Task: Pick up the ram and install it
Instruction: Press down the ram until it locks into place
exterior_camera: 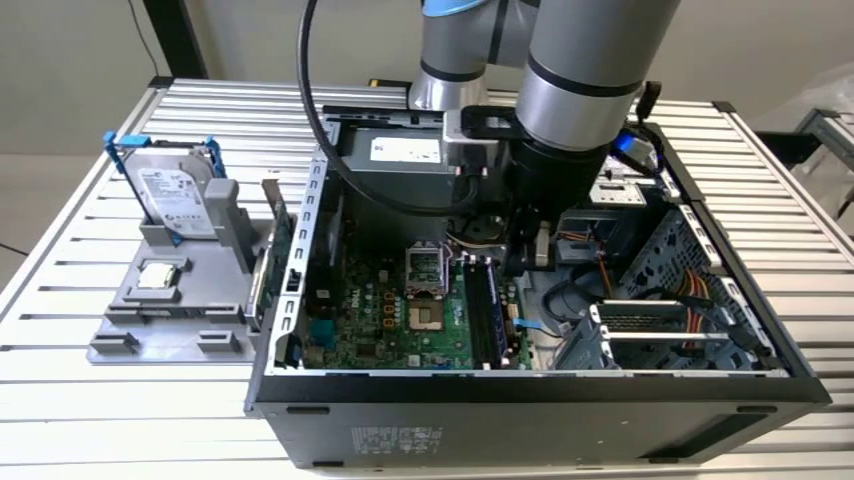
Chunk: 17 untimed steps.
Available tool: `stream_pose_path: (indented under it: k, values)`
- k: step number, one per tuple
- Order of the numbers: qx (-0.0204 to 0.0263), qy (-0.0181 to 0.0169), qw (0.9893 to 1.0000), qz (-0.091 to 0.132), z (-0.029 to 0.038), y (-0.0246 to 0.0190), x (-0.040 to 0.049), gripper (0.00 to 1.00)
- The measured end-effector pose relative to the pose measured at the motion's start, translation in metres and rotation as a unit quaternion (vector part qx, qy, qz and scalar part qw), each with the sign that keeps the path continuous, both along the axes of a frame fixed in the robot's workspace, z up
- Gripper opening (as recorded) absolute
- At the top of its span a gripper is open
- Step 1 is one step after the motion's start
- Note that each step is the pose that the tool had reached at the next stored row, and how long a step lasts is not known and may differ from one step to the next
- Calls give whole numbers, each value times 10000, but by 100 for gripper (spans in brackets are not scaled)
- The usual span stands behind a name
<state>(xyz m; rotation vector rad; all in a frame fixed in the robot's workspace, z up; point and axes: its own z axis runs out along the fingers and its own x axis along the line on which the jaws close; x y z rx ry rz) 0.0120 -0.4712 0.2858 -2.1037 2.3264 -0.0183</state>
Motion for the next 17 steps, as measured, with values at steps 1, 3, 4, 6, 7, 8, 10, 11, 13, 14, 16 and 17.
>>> stream_pose_path:
  k: [1, 3, 4, 6, 7, 8, 10, 11, 13, 14, 16, 17]
  values:
    - [-3, 0, 10000, 0, 15, 0, 0, 0]
    - [-9, 0, 10000, 0, 36, 0, 0, 0]
    - [-10, 0, 10000, 0, 41, 0, 0, 0]
    - [-12, 0, 10000, 0, 55, 0, 0, 0]
    - [-13, 0, 10000, 0, 60, 0, 0, 0]
    - [-12, 0, 10000, 0, 64, 0, 0, 0]
    - [-11, 0, 10000, 0, 65, 0, 0, 0]
    - [-12, 0, 10000, 0, 67, 0, 0, 0]
    - [-13, 0, 10000, 0, 69, 0, 0, 0]
    - [-13, 0, 10000, 0, 74, 0, 0, 0]
    - [-13, 0, 10000, 0, 79, 0, 0, 0]
    - [-13, 0, 10000, 0, 80, 0, 0, 0]
